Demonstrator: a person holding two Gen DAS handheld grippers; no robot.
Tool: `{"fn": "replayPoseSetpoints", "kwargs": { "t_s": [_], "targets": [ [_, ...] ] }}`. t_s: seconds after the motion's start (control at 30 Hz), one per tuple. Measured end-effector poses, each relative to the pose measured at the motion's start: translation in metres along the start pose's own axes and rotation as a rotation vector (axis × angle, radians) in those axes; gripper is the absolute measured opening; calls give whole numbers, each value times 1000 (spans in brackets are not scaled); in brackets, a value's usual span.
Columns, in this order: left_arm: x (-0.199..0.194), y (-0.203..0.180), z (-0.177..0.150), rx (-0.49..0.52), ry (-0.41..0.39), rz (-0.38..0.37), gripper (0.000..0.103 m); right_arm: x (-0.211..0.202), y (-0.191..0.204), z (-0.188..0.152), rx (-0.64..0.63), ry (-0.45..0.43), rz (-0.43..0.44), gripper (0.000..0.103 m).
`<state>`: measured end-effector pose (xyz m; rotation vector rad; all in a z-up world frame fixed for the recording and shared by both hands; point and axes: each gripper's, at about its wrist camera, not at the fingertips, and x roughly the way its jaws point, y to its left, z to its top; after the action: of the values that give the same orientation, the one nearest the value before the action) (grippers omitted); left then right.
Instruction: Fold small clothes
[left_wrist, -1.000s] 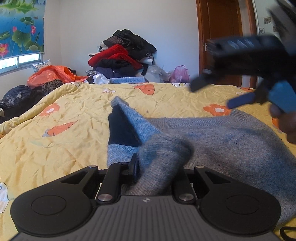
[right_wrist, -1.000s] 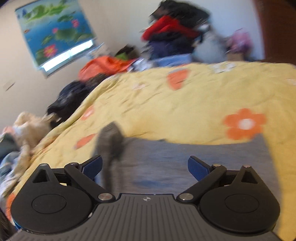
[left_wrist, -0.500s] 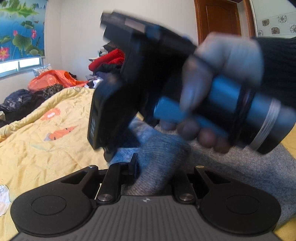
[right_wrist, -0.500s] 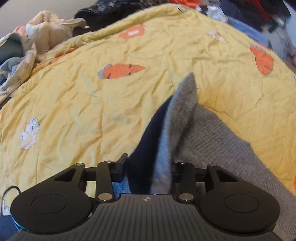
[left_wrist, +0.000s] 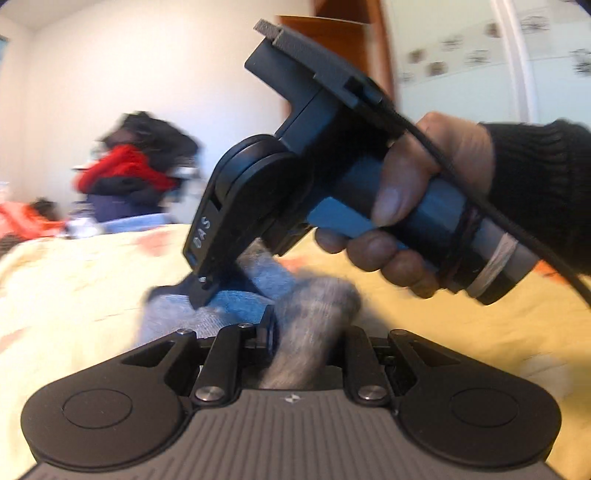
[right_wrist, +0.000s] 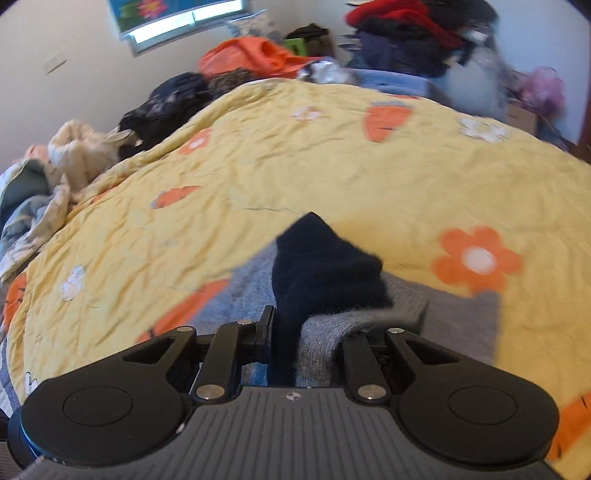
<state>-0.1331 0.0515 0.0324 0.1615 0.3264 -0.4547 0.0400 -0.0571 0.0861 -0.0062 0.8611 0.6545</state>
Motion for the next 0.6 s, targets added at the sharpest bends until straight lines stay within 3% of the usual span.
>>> {"fn": "replayPoseSetpoints", "kwargs": {
  "t_s": [0.13,0.2,0.27,0.33,0.37,0.53,0.6],
  "targets": [
    [21,-38,-1,31,49,-105,17,-4,-39,-33,81,3,-51,23],
    [31,-50,-8,38,98,-131,17,-1,-50,-47,132,-6,-12,25],
    [40,-56,-18,63,148,-129,17,-1,-61,-54,189,-37,17,36],
    [43,-53,-16,47,157,-143,17,-1,-70,-57,233,-63,29,63],
    [45,-51,-14,41,163,-152,17,-1,-75,-56,258,-69,34,69],
    [51,-57,-17,82,183,-145,17,-3,-103,-45,402,-149,103,72],
    [49,-57,-19,87,185,-143,17,9,-105,-38,414,-125,97,71]
  ]
}}
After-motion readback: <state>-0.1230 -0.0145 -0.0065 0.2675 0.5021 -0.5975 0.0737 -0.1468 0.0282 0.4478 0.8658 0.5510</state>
